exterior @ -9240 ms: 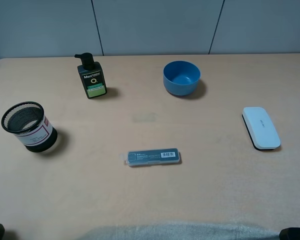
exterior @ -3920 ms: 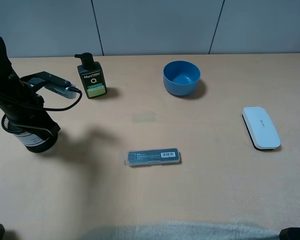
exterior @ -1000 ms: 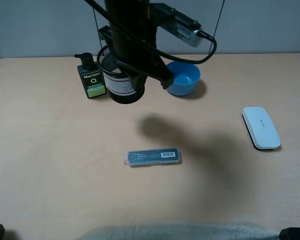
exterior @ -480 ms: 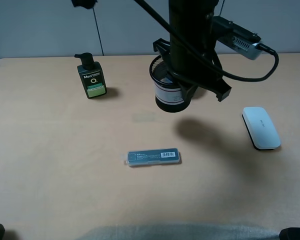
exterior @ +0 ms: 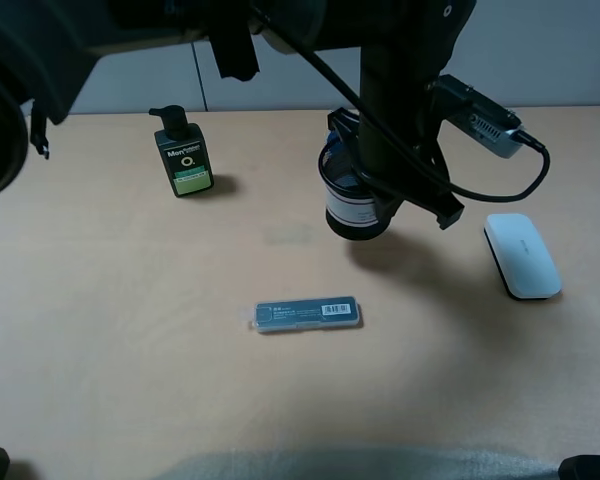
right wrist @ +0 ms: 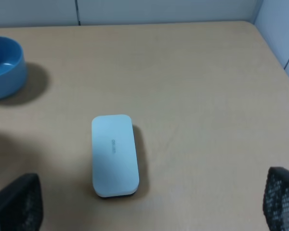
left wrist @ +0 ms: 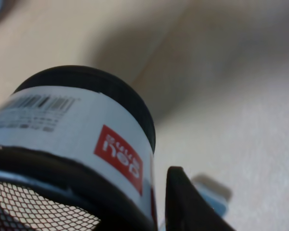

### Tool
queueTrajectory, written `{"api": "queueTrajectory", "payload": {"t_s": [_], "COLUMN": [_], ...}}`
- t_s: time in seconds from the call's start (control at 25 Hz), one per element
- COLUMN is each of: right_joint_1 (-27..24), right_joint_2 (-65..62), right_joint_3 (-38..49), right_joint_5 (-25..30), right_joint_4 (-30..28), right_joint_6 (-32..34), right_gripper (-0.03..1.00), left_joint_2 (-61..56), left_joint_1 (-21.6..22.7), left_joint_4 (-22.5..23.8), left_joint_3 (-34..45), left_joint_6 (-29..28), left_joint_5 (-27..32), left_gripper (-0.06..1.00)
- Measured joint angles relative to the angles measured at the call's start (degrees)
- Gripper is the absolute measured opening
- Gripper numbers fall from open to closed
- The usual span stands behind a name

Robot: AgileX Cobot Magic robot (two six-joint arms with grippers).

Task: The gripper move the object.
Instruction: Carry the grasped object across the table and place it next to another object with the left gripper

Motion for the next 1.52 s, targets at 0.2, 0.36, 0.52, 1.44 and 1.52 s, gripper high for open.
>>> {"api": "queueTrajectory", "payload": {"t_s": [0.2, 0.36, 0.52, 1.44, 1.52], "right_joint_1": [0.0, 0.0, 0.0, 0.0, 0.0], "right_joint_2": [0.0, 0.0, 0.0, 0.0, 0.0], "right_joint_3": [0.0, 0.0, 0.0, 0.0, 0.0], "right_joint_5": [0.0, -0.1, -0.1, 0.0, 0.0], "right_joint_4": [0.0, 0.1, 0.1, 0.1, 0.1], "right_joint_6": [0.0, 0.0, 0.0, 0.0, 0.0], "right_gripper": [0.69, 0.69, 0.69, 0.69, 0.69], "left_joint_2": [2.0, 3.9, 5.4, 8.1, 8.1], "left_joint_1": [0.0, 0.0, 0.0, 0.0, 0.0], "left_joint_4": [0.0, 0.1, 0.5, 0.4, 0.4], "left_joint_3": [-1.0, -2.4, -3.2, -3.4, -3.4], "left_joint_6": [0.4, 0.5, 0.6, 0.6, 0.6], "left_joint_5": [-4.2, -5.9, -7.6, -18.4, -20.2], "left_gripper": [0.09, 0.09, 0.09, 0.09, 0.09]}}
